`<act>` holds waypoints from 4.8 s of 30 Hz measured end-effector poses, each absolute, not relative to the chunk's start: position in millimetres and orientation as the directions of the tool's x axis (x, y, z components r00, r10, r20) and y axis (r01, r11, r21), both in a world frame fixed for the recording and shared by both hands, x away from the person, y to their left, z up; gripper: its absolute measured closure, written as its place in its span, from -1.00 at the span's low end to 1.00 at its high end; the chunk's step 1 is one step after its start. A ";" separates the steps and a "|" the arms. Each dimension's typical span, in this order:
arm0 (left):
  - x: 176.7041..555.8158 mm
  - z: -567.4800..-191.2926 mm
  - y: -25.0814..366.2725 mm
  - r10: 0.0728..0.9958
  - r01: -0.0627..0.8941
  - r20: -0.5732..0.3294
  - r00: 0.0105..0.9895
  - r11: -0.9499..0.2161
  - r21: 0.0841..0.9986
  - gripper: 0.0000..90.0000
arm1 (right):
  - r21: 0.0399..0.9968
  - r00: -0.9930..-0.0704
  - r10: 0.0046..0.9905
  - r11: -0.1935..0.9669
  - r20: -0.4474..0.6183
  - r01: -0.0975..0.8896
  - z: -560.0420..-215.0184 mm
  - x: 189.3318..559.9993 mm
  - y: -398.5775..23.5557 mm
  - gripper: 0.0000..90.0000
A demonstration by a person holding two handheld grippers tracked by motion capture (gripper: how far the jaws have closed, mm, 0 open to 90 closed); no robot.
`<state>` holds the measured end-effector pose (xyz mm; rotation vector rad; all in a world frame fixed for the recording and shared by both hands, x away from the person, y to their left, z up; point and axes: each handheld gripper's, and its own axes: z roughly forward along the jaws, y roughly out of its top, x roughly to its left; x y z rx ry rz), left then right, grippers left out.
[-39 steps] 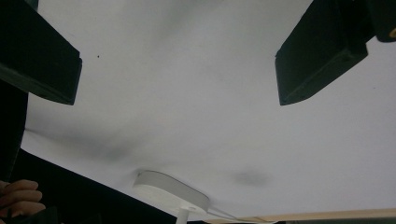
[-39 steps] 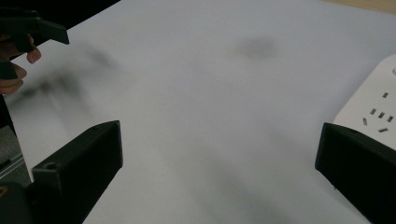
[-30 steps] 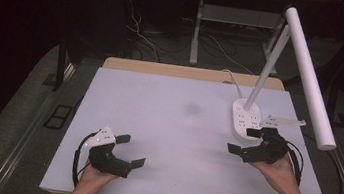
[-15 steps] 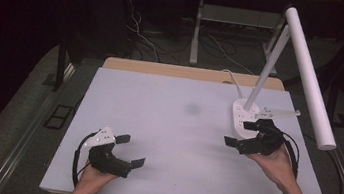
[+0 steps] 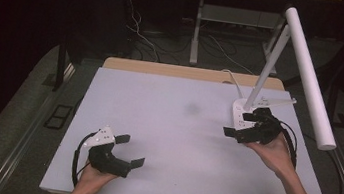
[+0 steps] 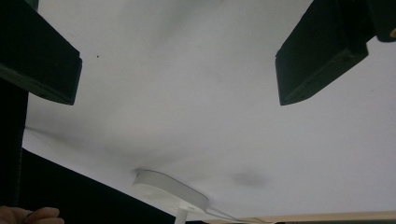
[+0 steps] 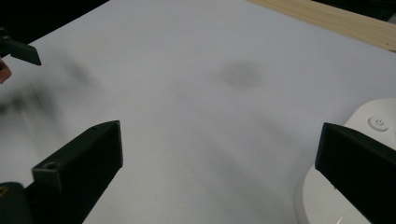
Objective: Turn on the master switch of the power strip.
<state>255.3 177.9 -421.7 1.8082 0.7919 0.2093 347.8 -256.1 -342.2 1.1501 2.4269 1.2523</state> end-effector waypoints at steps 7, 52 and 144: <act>255.6 -422.0 177.8 0.605 0.414 -0.232 0.762 -0.180 0.892 -1.00 | 0.746 -0.676 0.717 0.355 0.170 0.563 -338.8 360.3 -255.3 -0.99; 256.9 -422.1 179.1 0.601 0.417 -0.234 0.765 -0.184 0.890 -1.00 | 0.650 -0.603 0.798 0.467 -0.017 0.599 -333.3 427.6 -246.9 -0.52; 255.7 -419.4 180.1 0.593 0.386 -0.202 0.779 -0.200 0.900 -1.00 | 0.487 -0.536 0.800 0.593 -0.268 0.642 -406.3 485.0 -245.1 0.99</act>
